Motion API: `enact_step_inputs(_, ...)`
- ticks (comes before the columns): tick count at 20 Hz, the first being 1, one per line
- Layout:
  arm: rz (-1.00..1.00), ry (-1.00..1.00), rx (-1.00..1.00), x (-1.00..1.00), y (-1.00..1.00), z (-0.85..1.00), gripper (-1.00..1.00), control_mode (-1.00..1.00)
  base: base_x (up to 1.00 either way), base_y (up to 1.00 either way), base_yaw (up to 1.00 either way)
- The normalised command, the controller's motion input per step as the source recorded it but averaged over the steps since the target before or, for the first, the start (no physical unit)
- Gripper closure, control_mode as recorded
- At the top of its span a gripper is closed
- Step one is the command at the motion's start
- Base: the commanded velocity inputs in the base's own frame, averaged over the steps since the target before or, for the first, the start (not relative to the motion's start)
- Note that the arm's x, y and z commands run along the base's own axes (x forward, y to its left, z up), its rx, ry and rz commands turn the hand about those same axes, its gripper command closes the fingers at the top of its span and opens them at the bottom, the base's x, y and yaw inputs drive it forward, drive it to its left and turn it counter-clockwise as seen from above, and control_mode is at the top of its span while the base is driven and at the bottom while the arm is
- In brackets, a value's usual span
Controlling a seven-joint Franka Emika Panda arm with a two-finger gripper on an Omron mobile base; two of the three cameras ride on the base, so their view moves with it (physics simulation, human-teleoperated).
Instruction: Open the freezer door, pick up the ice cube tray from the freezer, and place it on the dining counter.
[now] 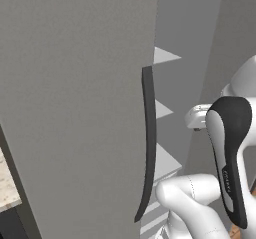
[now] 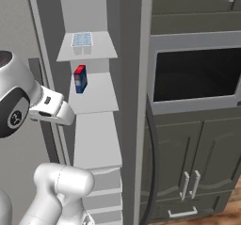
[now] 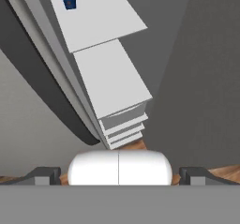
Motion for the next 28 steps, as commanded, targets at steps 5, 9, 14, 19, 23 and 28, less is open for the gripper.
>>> enact_step_inputs(5,0.0,0.0,0.0,0.0,0.0,0.0,-1.0,1.0,0.15,0.0,0.0)
enact_step_inputs(9,0.0,0.0,0.0,0.0,0.0,0.0,-1.0,1.0,0.0,0.0,0.0)
enact_step_inputs(14,0.0,0.0,0.0,0.0,0.0,0.0,-1.0,-1.0,0.0,0.0,0.0)
enact_step_inputs(19,0.0,0.0,0.06,0.16,-0.03,0.1,-1.0,-1.0,0.0,0.0,0.0)
enact_step_inputs(23,-0.06,0.0,0.13,0.36,-0.03,0.25,-1.0,-1.0,0.0,0.0,0.0)
enact_step_inputs(28,-0.11,-0.01,0.14,0.15,0.0,0.22,-1.0,-1.0,0.0,0.0,0.0)
